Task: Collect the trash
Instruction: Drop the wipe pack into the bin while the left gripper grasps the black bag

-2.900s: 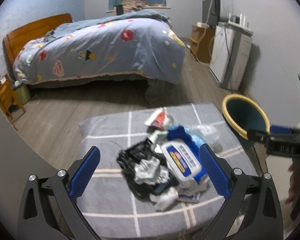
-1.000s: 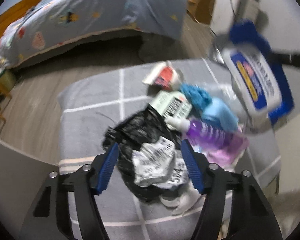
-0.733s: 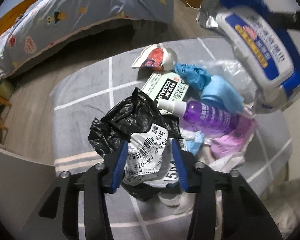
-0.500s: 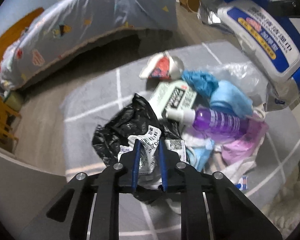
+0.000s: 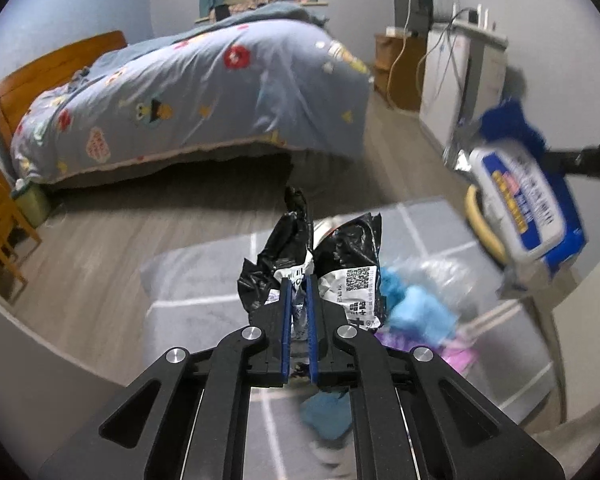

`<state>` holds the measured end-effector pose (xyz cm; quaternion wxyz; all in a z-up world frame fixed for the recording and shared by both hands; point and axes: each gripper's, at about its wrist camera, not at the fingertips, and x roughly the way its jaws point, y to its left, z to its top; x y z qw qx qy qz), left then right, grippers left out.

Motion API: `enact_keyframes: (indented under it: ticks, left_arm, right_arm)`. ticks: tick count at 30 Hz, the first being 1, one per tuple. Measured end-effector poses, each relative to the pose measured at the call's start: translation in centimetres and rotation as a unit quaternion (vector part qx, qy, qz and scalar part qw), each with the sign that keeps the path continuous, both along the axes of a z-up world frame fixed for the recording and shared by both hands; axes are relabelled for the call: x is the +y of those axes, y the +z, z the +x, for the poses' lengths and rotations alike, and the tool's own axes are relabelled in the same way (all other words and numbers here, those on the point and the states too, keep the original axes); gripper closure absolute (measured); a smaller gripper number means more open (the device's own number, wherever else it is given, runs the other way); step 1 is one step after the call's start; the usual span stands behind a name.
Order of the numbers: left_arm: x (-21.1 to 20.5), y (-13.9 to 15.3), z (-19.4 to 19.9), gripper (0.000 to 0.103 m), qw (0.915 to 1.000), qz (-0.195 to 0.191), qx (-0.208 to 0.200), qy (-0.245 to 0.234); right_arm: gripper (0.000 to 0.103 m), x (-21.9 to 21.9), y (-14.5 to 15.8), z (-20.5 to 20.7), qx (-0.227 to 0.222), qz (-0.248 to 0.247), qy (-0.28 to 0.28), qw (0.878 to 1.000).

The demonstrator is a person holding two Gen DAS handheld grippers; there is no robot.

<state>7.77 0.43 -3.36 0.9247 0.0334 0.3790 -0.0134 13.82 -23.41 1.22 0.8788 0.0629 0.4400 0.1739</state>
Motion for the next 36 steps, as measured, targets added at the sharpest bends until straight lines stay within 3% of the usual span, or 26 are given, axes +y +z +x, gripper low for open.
enact_keyframes:
  ticks: [8,15,23,30,36]
  left_arm:
    - [-4.4,2.5,1.2,0.095,0.9985,-0.035,-0.026,-0.035]
    - [-11.1,3.9,2.8,0.095,0.9936,-0.034,-0.044,-0.098]
    - [-18.4,1.9,6.5,0.095,0.986,-0.032,-0.019,-0.162]
    - [-24.0,-0.8,9.7,0.095,0.9764,-0.009,0.0,-0.216]
    - [-26.1,-2.1,12.6,0.095,0.9743,-0.039,0.012,-0.221]
  right_arm:
    - [0.098,-5.2,-0.1,1.0,-0.006,0.006,-0.048,0.999]
    - [0.098,-11.2,-1.1,2.5,-0.002,0.017,-0.104,0.994]
    - [0.098,-17.7,-3.8,4.4,0.018,-0.001,-0.184,0.983]
    - [0.098,-21.3,-8.0,5.5,0.069,-0.047,-0.239,0.967]
    - [0.098,-22.1,-9.8,6.0,0.087,-0.055,-0.25,0.963]
